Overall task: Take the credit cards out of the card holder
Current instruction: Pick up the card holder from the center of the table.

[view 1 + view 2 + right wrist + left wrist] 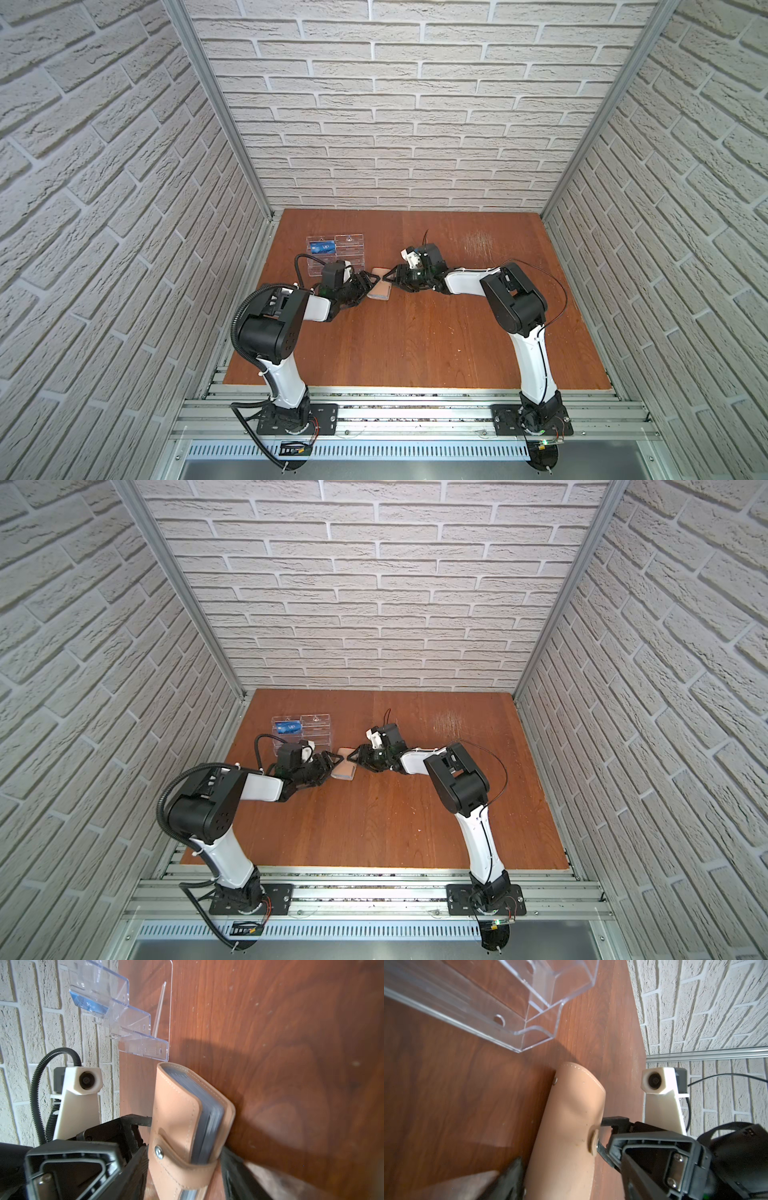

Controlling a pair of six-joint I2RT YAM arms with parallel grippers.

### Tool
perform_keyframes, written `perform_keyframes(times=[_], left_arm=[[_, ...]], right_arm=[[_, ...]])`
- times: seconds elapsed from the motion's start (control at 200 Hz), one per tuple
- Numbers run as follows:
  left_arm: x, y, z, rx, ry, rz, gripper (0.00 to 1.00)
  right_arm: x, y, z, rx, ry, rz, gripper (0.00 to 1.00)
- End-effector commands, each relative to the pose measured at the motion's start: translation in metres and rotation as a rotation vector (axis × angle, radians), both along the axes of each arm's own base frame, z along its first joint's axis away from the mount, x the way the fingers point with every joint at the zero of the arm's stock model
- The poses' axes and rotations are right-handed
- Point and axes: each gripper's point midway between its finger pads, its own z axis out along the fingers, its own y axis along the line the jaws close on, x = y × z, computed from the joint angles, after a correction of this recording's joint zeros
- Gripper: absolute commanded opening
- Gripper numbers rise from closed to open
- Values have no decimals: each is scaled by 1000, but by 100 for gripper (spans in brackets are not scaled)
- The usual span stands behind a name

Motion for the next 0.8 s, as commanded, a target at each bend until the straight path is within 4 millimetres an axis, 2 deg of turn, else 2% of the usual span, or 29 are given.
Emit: perform_keyframes(times=[0.0,0.055,0.39,0.555,0.79], left_arm=[[-1,-3,1,-31,-43,1,66],[-1,-2,1,-39,-52,7,61],[3,-6,6,-107,-135,33,49],[4,-9,6,-123,-152,38,41],[4,-11,8,-122,-161,36,38]], right_arm=[[-17,6,-28,-11,69,5,55],[-18,7,-29,1,74,2,54],[-25,17,-37,57,92,-5,46],[-26,22,-30,114,85,-10,45],[-25,30,-14,176,63,-7,46]])
